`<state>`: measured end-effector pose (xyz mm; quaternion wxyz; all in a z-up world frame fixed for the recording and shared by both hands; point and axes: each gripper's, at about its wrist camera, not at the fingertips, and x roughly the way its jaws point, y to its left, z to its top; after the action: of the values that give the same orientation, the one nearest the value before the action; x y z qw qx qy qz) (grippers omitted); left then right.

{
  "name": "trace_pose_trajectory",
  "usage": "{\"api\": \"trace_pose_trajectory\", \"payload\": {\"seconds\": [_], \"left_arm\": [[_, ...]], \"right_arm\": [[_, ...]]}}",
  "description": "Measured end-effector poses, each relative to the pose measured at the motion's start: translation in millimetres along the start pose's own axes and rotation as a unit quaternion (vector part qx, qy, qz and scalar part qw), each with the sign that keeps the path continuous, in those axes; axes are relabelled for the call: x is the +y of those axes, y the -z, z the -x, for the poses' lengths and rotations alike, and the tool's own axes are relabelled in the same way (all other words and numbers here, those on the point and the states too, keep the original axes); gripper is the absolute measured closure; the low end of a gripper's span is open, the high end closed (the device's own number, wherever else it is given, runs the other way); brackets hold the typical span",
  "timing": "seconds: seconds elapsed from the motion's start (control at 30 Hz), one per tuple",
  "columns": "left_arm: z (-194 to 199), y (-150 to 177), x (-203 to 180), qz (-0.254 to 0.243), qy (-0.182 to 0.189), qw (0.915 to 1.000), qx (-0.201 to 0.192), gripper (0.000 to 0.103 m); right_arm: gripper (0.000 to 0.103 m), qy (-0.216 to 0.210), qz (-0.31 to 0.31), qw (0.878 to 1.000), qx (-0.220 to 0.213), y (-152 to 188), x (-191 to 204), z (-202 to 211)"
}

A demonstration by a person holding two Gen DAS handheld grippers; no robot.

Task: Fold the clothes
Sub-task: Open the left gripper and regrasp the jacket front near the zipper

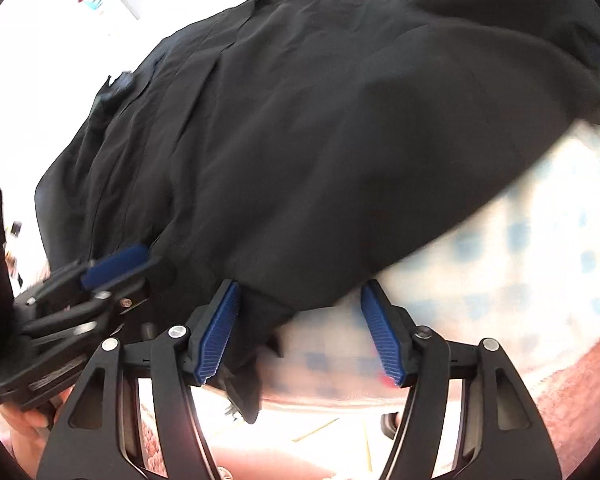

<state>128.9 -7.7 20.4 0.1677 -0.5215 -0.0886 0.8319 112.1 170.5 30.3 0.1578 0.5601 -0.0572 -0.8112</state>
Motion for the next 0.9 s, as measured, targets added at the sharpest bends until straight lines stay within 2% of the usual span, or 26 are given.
{"api": "trace_pose_trajectory", "payload": {"seconds": [0.1,0.17,0.2,0.23,0.3,0.43,0.5,0.57,0.63,0.67,0.73,0.77,0.83,0.9], "left_arm": [[-0.8,-0.2,1.3,0.0,0.021,0.9997,0.01,0.061],[-10.8,-1.2,-2.7,-0.008,0.015,0.9997,0.018,0.061],[-15.4,-2.5,-4.4,-0.008,0.016,0.9997,0.018,0.065],[-17.4,-3.7,-5.6,-0.002,0.016,0.9997,0.018,0.075],[-11.7,-4.0,-9.7,0.011,0.022,0.9996,0.011,0.084],[14.0,2.0,-31.2,-0.019,-0.034,0.9992,-0.01,0.086],[7.7,-3.8,-25.9,-0.009,-0.04,0.9991,0.006,0.086],[-5.6,-4.2,-12.2,0.024,-0.046,0.9982,0.031,0.085],[-11.8,-3.1,-8.7,0.034,-0.037,0.9976,0.048,0.078],[-5.4,-2.3,-10.6,0.033,-0.032,0.9983,0.036,0.076],[12.3,-0.5,-16.1,0.028,-0.022,0.9994,0.001,0.064],[22.1,1.4,-17.5,0.024,-0.027,0.999,-0.024,0.062],[33.1,4.2,-17.3,0.017,-0.065,0.9959,-0.06,0.056],[24.0,6.5,-11.2,0.019,-0.073,0.9965,-0.036,0.054]], "right_arm": [[0.038,0.015,-0.022,0.999,-0.023,-14.8,-11.2,9.4],[0.038,0.014,-0.029,0.999,-0.033,-23.4,-14.8,12.6],[0.038,0.011,-0.028,0.999,-0.031,-22.0,-13.0,11.1],[0.038,0.007,-0.026,0.999,-0.026,-18.9,-10.2,8.7],[0.038,0.001,-0.009,1.0,-0.024,-16.5,-8.1,10.5],[0.038,-0.009,0.028,0.999,-0.022,-12.8,-4.8,15.9],[0.038,-0.024,0.056,0.997,-0.039,-12.8,0.8,18.4],[0.037,-0.031,0.075,0.996,-0.046,-8.3,7.4,21.0],[0.036,-0.028,0.089,0.995,-0.034,-14.4,19.1,4.0],[0.036,-0.016,0.095,0.995,-0.019,-18.6,23.3,-11.4],[0.036,0.019,0.096,0.995,0.01,-18.9,20.0,-36.3],[0.035,0.016,0.088,0.996,0.013,-18.6,14.6,-41.9],[0.035,-0.013,0.064,0.998,0.01,-21.9,4.6,-41.0],[0.035,-0.031,0.054,0.998,0.005,-27.5,2.2,-37.5]]}}
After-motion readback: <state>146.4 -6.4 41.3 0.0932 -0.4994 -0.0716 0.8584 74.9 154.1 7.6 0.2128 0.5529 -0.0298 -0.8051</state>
